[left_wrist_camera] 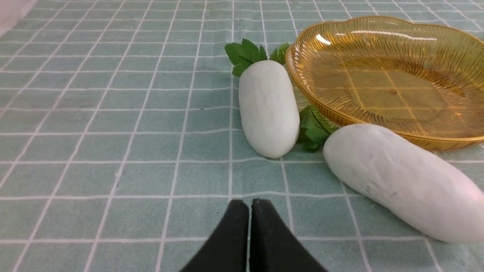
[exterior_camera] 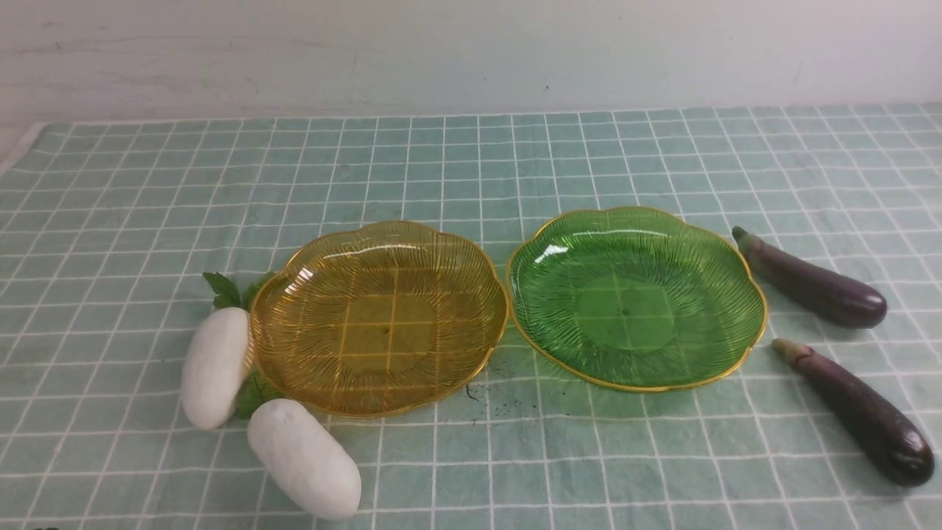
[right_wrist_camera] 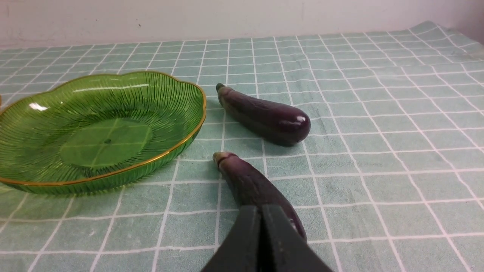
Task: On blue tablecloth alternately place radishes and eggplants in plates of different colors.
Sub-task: 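Put the eggplants into the green plate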
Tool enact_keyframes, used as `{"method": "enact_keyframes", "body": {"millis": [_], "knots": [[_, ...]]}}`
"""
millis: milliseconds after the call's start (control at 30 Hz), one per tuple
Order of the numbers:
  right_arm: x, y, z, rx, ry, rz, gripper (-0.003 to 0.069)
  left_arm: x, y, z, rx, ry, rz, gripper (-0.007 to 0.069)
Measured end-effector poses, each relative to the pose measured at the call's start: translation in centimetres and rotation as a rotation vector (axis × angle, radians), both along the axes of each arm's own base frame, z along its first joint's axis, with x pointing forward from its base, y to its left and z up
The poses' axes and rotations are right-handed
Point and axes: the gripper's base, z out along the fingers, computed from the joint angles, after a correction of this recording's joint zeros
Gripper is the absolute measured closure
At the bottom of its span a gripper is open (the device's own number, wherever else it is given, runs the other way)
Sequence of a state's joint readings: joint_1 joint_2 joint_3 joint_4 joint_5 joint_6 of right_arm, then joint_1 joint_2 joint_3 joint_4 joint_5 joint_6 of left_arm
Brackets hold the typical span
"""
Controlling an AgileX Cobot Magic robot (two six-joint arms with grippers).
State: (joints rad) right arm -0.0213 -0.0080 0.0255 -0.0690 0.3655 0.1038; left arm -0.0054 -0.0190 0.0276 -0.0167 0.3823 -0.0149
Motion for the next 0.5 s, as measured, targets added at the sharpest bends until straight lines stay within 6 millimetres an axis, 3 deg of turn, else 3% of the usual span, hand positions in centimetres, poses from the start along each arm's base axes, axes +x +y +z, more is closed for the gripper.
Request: {"method": "enact_keyframes", "body": {"millis": [500], "knots": [[0.00, -0.03, 0.00, -0.014, 0.000, 0.000, 0.0674, 0.00, -0.01, 0.00, -0.002, 0.000, 0.000, 0.0632]]}}
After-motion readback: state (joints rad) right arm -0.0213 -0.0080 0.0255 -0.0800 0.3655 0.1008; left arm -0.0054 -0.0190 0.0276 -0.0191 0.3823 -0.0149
